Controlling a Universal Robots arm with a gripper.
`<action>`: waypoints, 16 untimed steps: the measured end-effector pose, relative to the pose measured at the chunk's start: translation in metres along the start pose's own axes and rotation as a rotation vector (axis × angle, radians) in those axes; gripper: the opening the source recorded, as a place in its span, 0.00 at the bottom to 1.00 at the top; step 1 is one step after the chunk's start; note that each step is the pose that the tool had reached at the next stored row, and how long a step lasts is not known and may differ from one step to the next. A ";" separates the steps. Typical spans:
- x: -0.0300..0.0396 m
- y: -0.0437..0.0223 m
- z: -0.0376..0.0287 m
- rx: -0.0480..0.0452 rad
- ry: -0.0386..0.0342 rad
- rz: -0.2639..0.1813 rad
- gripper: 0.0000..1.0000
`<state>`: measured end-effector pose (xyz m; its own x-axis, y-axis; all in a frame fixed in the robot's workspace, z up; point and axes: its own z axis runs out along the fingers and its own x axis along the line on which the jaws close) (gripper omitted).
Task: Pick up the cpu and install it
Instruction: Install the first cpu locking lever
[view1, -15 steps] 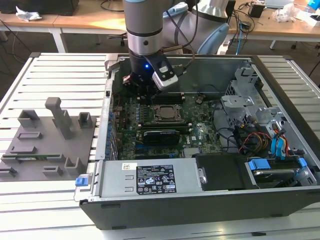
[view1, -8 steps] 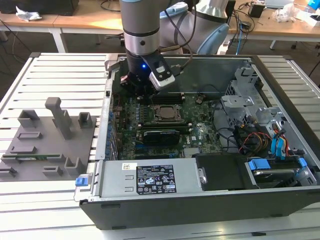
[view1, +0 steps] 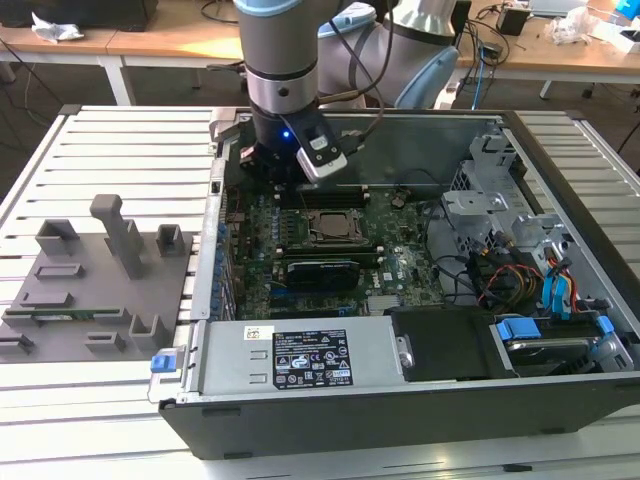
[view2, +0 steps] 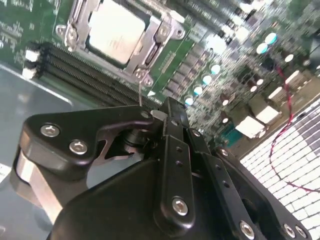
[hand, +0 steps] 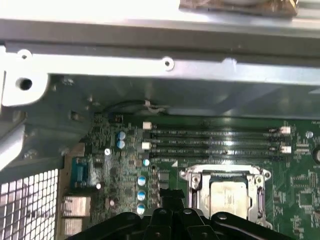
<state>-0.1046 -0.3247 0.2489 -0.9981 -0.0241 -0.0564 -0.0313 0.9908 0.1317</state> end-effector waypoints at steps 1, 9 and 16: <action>0.0010 0.0000 0.0001 -0.0105 -0.0004 0.000 0.11; 0.0064 0.0001 0.0003 -0.1131 -0.0039 0.006 0.11; -0.0014 -0.0002 0.0007 -0.1191 -0.0040 0.006 0.11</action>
<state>-0.1032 -0.3248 0.2482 -0.9981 -0.0174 -0.0591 -0.0316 0.9681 0.2487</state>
